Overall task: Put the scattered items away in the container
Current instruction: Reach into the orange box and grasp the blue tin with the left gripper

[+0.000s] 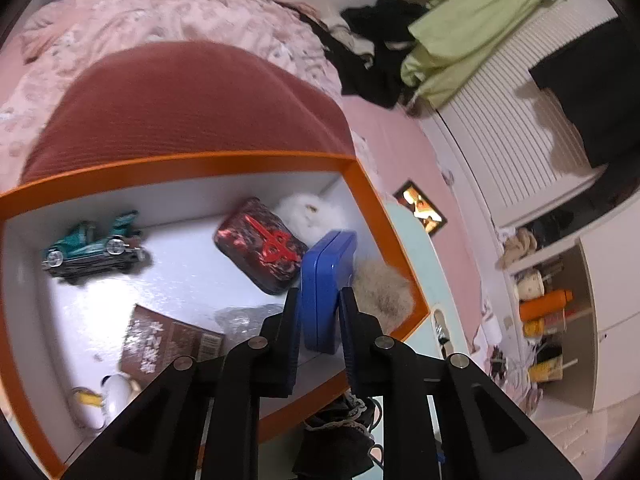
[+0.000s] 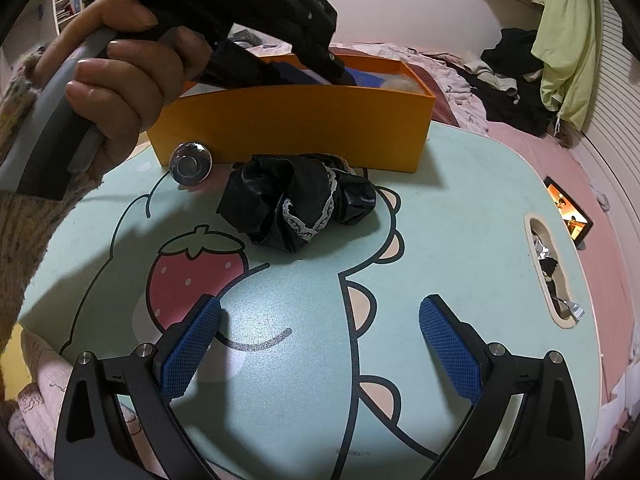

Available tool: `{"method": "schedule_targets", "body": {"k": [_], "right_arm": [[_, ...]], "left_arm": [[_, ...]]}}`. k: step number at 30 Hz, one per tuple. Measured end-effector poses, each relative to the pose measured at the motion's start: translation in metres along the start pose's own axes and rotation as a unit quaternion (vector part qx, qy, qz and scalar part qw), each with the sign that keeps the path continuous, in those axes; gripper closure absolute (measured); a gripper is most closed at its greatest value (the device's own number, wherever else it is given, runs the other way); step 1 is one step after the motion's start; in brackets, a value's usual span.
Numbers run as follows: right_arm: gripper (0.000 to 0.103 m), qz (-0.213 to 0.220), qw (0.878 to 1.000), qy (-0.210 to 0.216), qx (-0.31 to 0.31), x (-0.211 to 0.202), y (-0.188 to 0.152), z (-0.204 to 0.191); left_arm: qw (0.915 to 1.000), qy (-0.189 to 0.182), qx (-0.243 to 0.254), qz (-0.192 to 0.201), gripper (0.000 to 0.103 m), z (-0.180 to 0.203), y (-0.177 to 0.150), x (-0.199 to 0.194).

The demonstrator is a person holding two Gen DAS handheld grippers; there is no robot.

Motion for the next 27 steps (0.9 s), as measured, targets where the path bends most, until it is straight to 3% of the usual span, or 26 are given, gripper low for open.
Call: {"method": "schedule_targets", "body": {"k": [3, 4, 8, 10, 12, 13, 14, 15, 21, 24, 25, 26, 27], "right_arm": [[0.004, 0.000, 1.000, 0.000, 0.000, 0.000, 0.000, -0.001], [0.004, 0.000, 1.000, 0.000, 0.000, 0.000, 0.000, 0.000], [0.004, 0.000, 1.000, 0.000, 0.000, 0.000, -0.001, -0.001], [0.004, 0.000, 1.000, 0.000, 0.000, -0.001, -0.001, -0.001], [0.004, 0.000, 1.000, 0.001, 0.000, -0.001, -0.001, -0.002], [0.004, 0.000, 1.000, 0.000, 0.000, -0.001, -0.001, -0.002], [0.004, 0.000, 1.000, 0.000, 0.000, -0.001, -0.001, -0.002], [0.004, 0.000, 1.000, 0.000, 0.000, -0.001, -0.001, -0.002], [0.004, 0.001, 1.000, 0.001, 0.000, 0.000, -0.001, -0.002], [0.004, 0.001, 1.000, 0.001, 0.000, 0.000, -0.001, -0.002], [0.004, 0.000, 1.000, 0.001, 0.000, 0.000, -0.001, -0.002], [0.004, 0.000, 1.000, 0.001, 0.000, 0.000, -0.001, -0.002], [0.004, 0.000, 1.000, 0.001, 0.000, 0.000, -0.001, -0.002]], "left_arm": [[0.9998, -0.003, 0.004, 0.021, 0.088, 0.000, 0.002, -0.019], [0.9995, -0.005, 0.009, 0.029, 0.102, 0.002, 0.002, -0.028], [0.9976, -0.013, 0.029, 0.061, 0.103, 0.011, 0.002, -0.066], [0.9964, 0.016, 0.055, 0.062, 0.103, 0.012, 0.000, -0.074], [0.9948, 0.053, 0.070, 0.052, 0.088, 0.007, 0.001, -0.070], [0.9954, 0.056, 0.067, 0.039, 0.055, 0.003, 0.002, -0.064], [0.9963, 0.051, 0.063, 0.030, 0.030, 0.002, 0.004, -0.057], [0.9968, 0.050, 0.058, 0.022, 0.028, 0.000, 0.007, -0.049], [0.9932, 0.082, 0.071, -0.043, 0.032, -0.006, 0.009, 0.010], [0.9893, 0.103, 0.086, -0.056, 0.048, -0.006, 0.007, 0.027], [0.9892, 0.103, 0.092, -0.047, 0.060, -0.005, 0.009, 0.028], [0.9906, 0.092, 0.092, -0.042, 0.070, -0.002, 0.010, 0.026], [0.9925, 0.078, 0.088, -0.034, 0.074, 0.001, 0.011, 0.022]]}}
Point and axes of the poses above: each gripper's, at about its wrist camera, not at the fingertips, and x roughly the way its jaws point, z to its right, y to its top, the point moved 10 cm from there along x, roughly the way its jaws point, and after that the axes turned 5 degrees about x, right-handed, at the moved point
